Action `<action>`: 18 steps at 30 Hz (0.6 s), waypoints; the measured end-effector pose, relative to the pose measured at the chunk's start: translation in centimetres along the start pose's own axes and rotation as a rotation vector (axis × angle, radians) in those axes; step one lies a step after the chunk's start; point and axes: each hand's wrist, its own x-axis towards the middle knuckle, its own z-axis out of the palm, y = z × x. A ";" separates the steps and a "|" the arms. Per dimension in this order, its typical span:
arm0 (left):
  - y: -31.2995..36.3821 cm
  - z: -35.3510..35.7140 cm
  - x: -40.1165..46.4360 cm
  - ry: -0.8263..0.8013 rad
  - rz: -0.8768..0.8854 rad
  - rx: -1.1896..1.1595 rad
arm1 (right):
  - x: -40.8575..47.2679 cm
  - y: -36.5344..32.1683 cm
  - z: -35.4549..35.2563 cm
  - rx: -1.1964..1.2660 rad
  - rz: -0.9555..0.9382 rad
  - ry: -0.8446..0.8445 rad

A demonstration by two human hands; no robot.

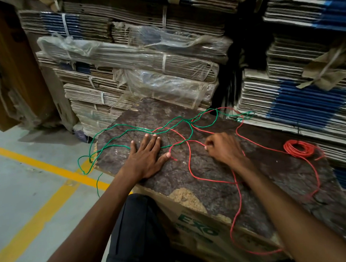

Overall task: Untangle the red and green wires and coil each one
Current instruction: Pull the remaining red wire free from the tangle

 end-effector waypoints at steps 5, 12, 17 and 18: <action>0.1 0.0 0.0 -0.010 -0.004 -0.005 | -2.1 3.5 -2.3 -0.071 0.160 -0.039; 0.3 0.1 0.0 -0.009 -0.013 0.008 | -2.4 1.3 -2.5 -0.150 0.006 0.091; 0.4 -0.2 -0.2 -0.017 -0.020 0.010 | -0.6 -3.6 -0.6 0.032 -0.074 0.062; 0.4 -0.2 -0.3 -0.017 -0.020 0.010 | -0.2 -4.1 -0.1 0.042 -0.059 0.038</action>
